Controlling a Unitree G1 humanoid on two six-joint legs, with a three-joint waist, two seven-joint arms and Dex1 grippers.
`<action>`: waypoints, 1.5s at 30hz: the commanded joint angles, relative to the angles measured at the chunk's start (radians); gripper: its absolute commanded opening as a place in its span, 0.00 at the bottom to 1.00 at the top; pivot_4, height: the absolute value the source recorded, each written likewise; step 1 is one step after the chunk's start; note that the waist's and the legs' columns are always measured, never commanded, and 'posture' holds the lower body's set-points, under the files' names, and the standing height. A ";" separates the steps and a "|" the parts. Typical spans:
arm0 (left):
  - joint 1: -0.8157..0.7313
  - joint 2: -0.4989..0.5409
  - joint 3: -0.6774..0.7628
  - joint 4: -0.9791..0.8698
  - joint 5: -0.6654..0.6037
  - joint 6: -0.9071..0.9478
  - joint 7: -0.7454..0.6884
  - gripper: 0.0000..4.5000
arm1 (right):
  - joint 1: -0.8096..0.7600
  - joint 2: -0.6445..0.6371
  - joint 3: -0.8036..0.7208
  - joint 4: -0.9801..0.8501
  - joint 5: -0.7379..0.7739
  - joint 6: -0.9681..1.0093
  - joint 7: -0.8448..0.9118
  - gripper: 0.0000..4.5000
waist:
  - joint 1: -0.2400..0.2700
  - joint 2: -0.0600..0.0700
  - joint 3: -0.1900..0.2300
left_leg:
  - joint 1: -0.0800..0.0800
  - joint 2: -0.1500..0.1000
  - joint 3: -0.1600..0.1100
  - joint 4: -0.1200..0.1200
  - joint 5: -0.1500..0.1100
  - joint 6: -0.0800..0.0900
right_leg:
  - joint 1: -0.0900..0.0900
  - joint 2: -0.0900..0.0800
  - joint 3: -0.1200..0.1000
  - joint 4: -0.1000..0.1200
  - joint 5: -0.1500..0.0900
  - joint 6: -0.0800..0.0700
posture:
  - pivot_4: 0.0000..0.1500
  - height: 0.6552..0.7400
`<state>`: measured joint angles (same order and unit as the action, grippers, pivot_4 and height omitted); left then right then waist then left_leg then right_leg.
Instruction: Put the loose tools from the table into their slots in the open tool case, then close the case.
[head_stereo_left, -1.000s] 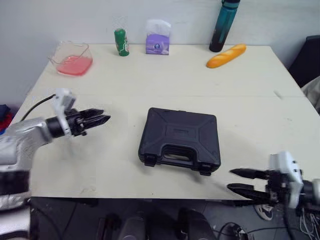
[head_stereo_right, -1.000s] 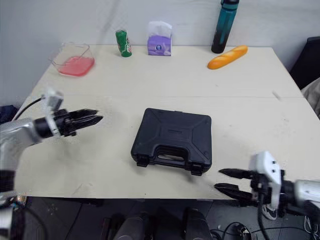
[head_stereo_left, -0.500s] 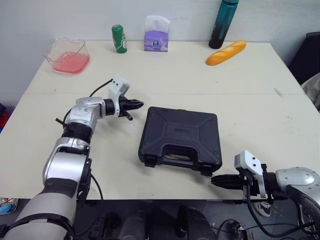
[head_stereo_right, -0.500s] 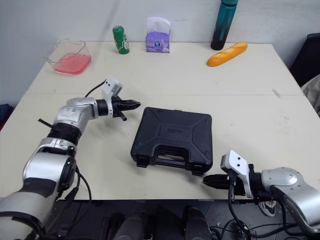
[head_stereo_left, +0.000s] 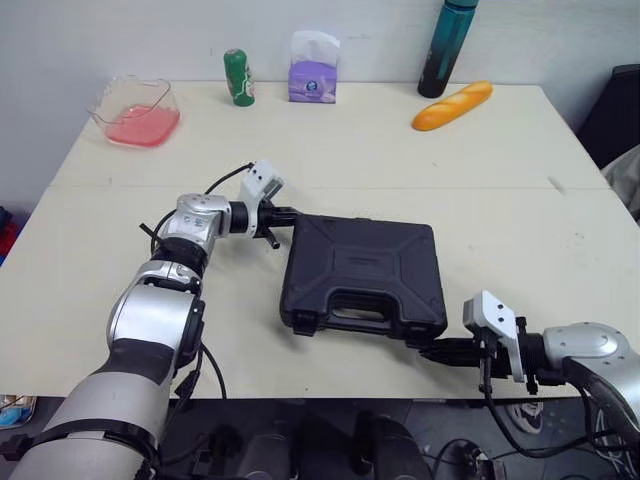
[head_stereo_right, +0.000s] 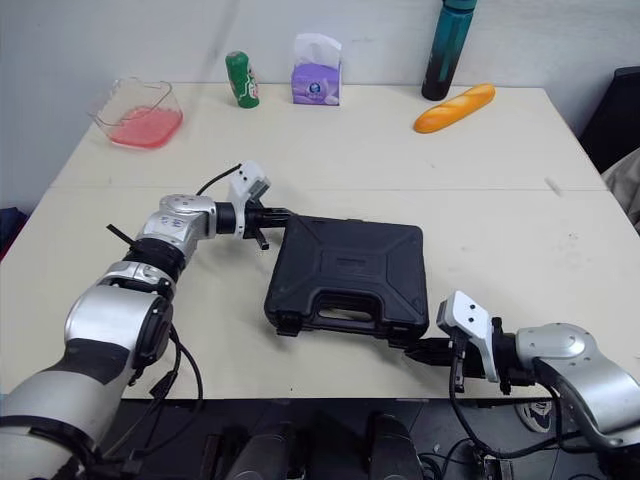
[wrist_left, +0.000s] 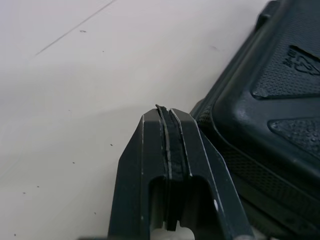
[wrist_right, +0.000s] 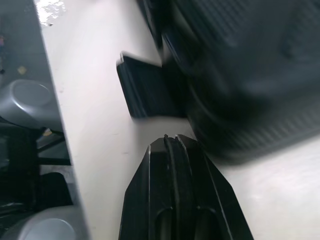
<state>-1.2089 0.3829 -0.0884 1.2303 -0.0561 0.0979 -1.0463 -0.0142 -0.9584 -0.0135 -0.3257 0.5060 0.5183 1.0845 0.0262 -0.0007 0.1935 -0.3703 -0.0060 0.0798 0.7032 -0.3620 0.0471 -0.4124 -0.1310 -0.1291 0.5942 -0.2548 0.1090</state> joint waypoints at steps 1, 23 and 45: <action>0.009 0.027 -0.003 -0.071 -0.013 0.016 -0.227 0.01 | -0.046 -0.008 -0.050 0.036 -0.022 -0.035 -0.001 0.00 | 0.000 0.000 0.000 | 0.000 0.000 0.000 0.000 0.000 0.000 | 0.000 0.000 0.000 0.000 0.000 0.000 | 1.00 0.90; 0.491 0.236 0.026 -1.001 -0.204 0.466 -0.341 0.01 | 0.101 -0.014 -0.314 0.032 -0.045 0.041 -0.101 0.00 | 0.002 0.001 0.000 | 0.000 0.001 -0.004 0.003 0.000 -0.001 | 0.001 -0.001 0.000 0.002 0.000 -0.001 | 1.00 0.90; 0.360 0.095 -0.085 -0.732 -0.138 0.317 -0.341 0.01 | -0.167 0.012 -0.124 0.153 -0.150 0.024 -0.122 0.00 | -0.012 0.001 0.000 | -0.001 0.001 0.000 0.002 0.000 -0.001 | -0.001 0.001 0.001 0.002 0.000 -0.001 | 1.00 0.90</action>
<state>-0.8746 0.4668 -0.1599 0.6103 -0.1395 0.3780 -1.3079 -0.1533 -0.9567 -0.1254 -0.1533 0.3453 0.5658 0.9680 0.0144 -0.0001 0.1935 -0.3709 -0.0047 0.0796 0.7047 -0.3621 0.0465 -0.4138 -0.1304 -0.1284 0.5965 -0.2551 0.1080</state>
